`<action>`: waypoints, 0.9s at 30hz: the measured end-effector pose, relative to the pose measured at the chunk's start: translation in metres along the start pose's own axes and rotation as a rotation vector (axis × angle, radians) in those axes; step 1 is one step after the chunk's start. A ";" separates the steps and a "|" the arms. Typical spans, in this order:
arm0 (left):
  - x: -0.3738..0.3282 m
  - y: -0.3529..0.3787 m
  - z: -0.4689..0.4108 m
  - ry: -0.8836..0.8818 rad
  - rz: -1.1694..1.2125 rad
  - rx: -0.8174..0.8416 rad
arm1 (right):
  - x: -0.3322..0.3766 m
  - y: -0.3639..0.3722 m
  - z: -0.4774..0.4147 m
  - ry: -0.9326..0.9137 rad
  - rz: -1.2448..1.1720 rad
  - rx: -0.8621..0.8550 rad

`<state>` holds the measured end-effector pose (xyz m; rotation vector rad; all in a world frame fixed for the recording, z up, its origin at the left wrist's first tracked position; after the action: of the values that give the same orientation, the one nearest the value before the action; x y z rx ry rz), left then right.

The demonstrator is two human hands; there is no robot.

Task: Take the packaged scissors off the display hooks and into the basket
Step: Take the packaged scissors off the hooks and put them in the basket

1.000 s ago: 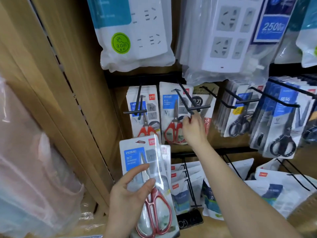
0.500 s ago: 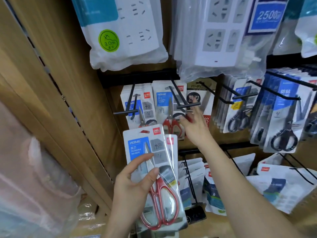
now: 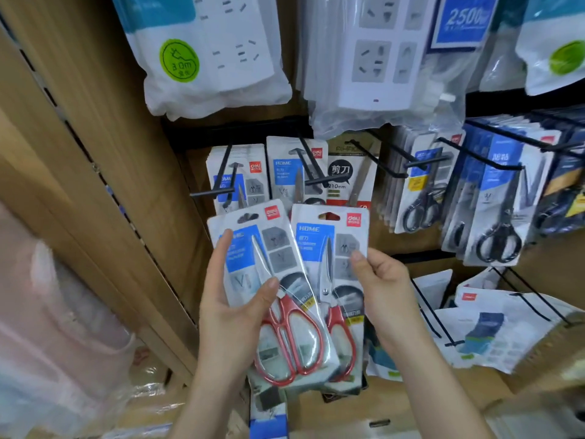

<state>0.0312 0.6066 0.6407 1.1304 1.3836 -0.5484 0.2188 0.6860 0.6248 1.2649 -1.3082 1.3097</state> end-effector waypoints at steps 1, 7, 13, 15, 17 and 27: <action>-0.001 -0.007 -0.001 -0.002 -0.008 -0.035 | 0.001 -0.006 0.000 -0.021 0.014 -0.052; -0.003 -0.032 0.001 -0.071 -0.208 -0.107 | 0.011 -0.023 0.006 -0.101 0.006 -0.156; -0.003 0.003 0.023 -0.203 -0.194 0.159 | 0.016 -0.019 0.016 -0.131 0.003 -0.109; 0.000 0.016 0.030 -0.204 -0.206 0.254 | 0.018 -0.017 0.021 -0.142 0.008 -0.106; 0.002 0.021 0.036 -0.199 -0.202 0.282 | 0.023 -0.016 0.025 -0.174 -0.022 -0.093; -0.011 0.018 0.036 -0.176 -0.145 0.283 | 0.055 -0.007 0.015 -0.320 0.037 -0.147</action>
<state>0.0619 0.5802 0.6497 1.1790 1.2669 -0.9494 0.2207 0.6675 0.6791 1.3908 -1.6253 1.0425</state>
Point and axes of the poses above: each hand's wrist, its own z-axis away from the middle knuckle, its own y-axis out of the palm, x = y × z, the point moved 4 cm from there along -z, towards the middle knuckle, and after that the axes turned 11 degrees about z, right-handed, at the moved point
